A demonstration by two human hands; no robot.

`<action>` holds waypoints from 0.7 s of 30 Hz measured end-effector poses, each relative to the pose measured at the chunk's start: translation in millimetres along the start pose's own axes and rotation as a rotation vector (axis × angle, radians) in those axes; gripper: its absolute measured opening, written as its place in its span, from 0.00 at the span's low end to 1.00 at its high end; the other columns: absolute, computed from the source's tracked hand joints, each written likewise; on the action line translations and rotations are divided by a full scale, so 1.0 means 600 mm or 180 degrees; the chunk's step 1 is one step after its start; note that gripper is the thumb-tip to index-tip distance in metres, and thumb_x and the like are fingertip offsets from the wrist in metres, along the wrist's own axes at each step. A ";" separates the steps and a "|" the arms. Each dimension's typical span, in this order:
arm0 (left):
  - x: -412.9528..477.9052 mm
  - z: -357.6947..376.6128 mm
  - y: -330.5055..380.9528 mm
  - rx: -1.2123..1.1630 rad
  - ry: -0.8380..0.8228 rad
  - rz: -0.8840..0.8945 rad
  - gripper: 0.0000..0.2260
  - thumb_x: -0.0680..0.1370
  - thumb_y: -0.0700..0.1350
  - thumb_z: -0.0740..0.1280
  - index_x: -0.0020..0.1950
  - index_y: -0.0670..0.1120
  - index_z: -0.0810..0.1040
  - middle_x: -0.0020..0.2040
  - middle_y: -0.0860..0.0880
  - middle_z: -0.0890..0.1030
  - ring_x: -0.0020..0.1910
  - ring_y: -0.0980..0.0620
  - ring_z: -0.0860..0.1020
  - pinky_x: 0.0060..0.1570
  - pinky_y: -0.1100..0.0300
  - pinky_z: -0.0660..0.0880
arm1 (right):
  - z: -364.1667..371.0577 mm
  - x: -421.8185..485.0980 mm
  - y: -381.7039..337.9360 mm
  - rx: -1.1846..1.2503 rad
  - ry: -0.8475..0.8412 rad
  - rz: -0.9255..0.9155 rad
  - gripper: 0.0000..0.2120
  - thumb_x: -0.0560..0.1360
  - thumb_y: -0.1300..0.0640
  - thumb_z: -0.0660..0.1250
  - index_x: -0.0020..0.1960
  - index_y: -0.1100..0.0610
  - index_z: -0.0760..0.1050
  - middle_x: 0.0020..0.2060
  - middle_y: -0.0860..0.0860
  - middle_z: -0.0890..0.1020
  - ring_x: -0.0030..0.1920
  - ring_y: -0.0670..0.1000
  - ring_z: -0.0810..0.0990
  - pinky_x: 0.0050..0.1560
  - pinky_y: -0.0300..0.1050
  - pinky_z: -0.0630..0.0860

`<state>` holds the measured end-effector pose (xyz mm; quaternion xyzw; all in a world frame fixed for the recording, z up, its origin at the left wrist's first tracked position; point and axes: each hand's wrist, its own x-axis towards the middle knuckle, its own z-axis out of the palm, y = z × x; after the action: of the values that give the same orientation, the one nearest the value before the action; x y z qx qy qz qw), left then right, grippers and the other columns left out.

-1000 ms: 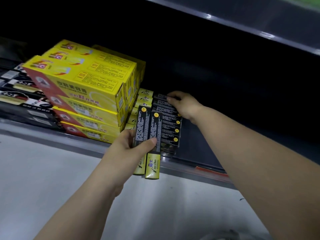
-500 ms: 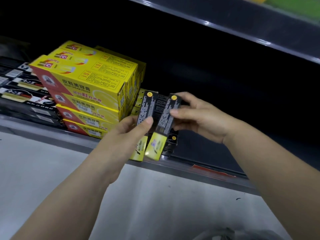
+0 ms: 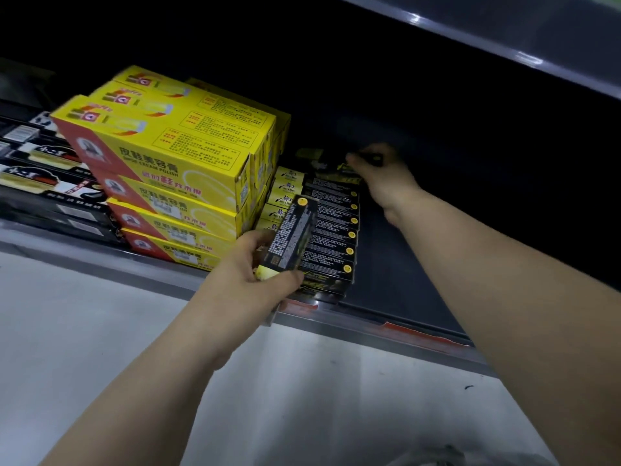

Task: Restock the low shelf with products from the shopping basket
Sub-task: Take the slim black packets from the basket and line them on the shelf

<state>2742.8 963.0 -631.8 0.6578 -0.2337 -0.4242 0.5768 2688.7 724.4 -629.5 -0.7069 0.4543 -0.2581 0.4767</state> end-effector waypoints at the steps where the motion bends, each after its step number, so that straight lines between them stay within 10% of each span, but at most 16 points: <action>1: 0.000 0.000 -0.002 0.0085 0.0036 0.0004 0.15 0.72 0.42 0.70 0.53 0.57 0.71 0.42 0.58 0.81 0.29 0.56 0.79 0.26 0.66 0.73 | 0.009 0.004 0.003 -0.0090 -0.0146 0.0021 0.13 0.74 0.50 0.69 0.56 0.52 0.71 0.47 0.49 0.77 0.43 0.46 0.77 0.36 0.35 0.75; 9: 0.004 0.007 -0.008 0.0478 0.0105 0.0120 0.10 0.71 0.46 0.71 0.48 0.55 0.72 0.41 0.59 0.80 0.32 0.63 0.76 0.33 0.65 0.69 | 0.027 0.022 0.026 -0.1036 -0.0702 0.0281 0.19 0.77 0.47 0.63 0.65 0.53 0.69 0.59 0.56 0.77 0.53 0.53 0.76 0.47 0.42 0.74; 12: 0.003 0.008 -0.008 0.0592 0.0146 0.0169 0.10 0.71 0.47 0.71 0.46 0.54 0.72 0.42 0.57 0.80 0.30 0.64 0.74 0.33 0.64 0.68 | 0.017 -0.005 0.010 -0.2229 -0.0448 -0.0293 0.19 0.79 0.45 0.57 0.67 0.51 0.68 0.66 0.57 0.70 0.67 0.60 0.66 0.64 0.49 0.66; 15: -0.001 0.007 -0.004 0.0672 0.0113 0.0324 0.08 0.71 0.45 0.72 0.45 0.53 0.74 0.39 0.57 0.81 0.26 0.65 0.73 0.28 0.71 0.67 | -0.004 -0.091 -0.019 -0.1256 -0.0713 -0.1260 0.17 0.80 0.45 0.52 0.60 0.50 0.74 0.58 0.49 0.75 0.64 0.50 0.69 0.66 0.42 0.64; 21: -0.015 0.008 0.014 0.1084 -0.0190 0.0653 0.10 0.69 0.44 0.74 0.48 0.56 0.82 0.42 0.61 0.82 0.42 0.65 0.79 0.37 0.76 0.70 | -0.086 -0.213 -0.024 -0.1942 -0.1839 -0.1764 0.22 0.67 0.46 0.73 0.60 0.46 0.75 0.50 0.39 0.75 0.54 0.41 0.74 0.56 0.38 0.72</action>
<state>2735.8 965.6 -620.9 0.7058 -0.3848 -0.3369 0.4902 2595.2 817.5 -586.5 -0.9507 0.1538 -0.0242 0.2682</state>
